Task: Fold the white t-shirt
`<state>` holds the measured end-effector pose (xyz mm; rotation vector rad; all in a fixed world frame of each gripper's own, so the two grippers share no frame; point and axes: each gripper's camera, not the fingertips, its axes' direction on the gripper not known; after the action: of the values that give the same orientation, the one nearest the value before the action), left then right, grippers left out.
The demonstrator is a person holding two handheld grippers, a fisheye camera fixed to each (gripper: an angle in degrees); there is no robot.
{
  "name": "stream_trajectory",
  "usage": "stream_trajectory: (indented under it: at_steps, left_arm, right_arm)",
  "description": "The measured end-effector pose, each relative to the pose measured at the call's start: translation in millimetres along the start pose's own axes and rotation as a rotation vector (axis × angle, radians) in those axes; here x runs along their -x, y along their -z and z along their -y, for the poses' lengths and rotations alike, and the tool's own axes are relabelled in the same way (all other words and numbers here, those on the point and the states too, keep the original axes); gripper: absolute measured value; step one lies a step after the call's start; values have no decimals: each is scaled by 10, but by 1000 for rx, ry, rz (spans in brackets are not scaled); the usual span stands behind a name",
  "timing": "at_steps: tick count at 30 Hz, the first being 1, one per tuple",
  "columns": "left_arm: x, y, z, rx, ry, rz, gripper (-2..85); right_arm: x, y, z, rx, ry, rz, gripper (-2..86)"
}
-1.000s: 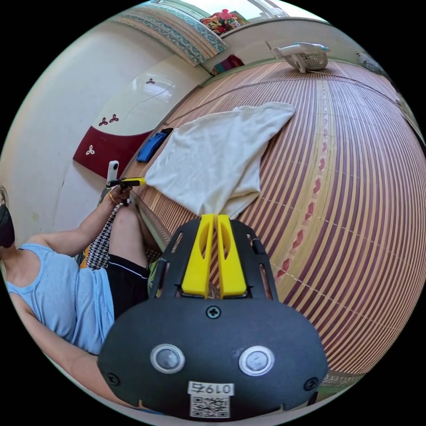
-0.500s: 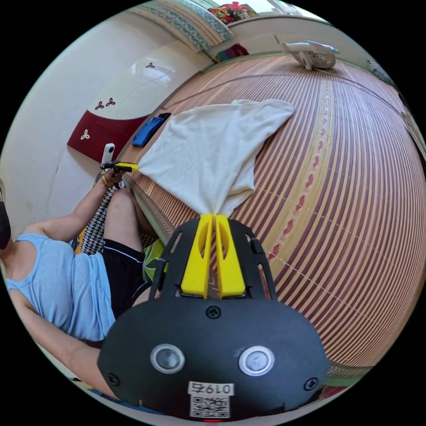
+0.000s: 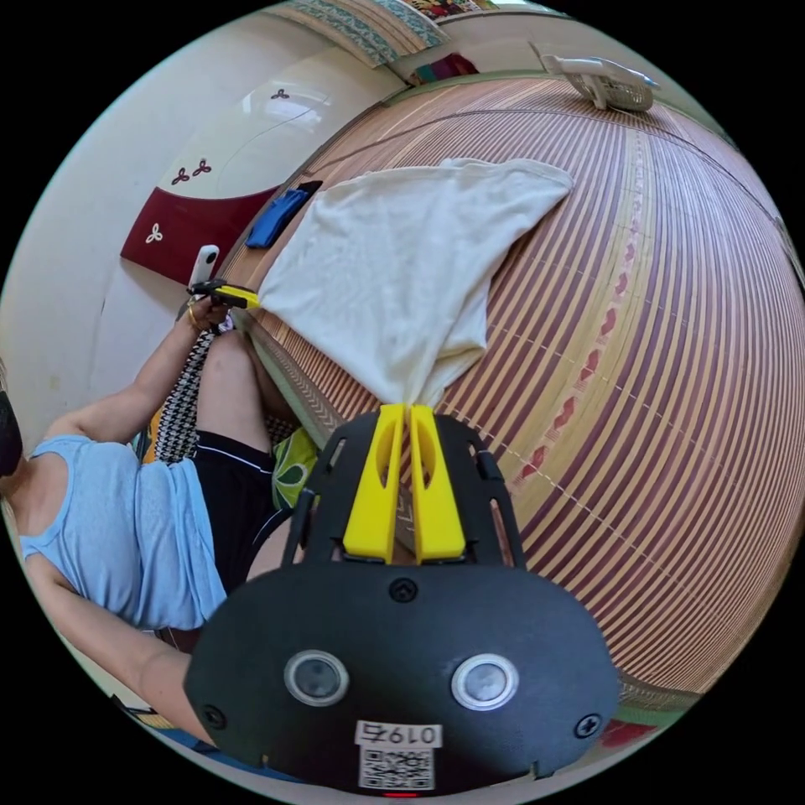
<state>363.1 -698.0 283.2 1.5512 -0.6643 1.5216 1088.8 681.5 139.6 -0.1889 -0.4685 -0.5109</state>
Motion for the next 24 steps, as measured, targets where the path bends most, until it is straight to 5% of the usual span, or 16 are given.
stream_trajectory:
  at_steps: [11, 20, 24]
  left_arm:
    - [209, -66, 163, 120, 64, -15, 8]
    - [269, 349, 134, -56, 39, -166, 10]
    - [327, 1, 222, 145, 75, -135, 9]
  right_arm:
    - [120, 19, 191, 97, 34, -125, -9]
    - [121, 536, 125, -77, 12, -5, -9]
    - [61, 140, 178, 119, -19, -51, -8]
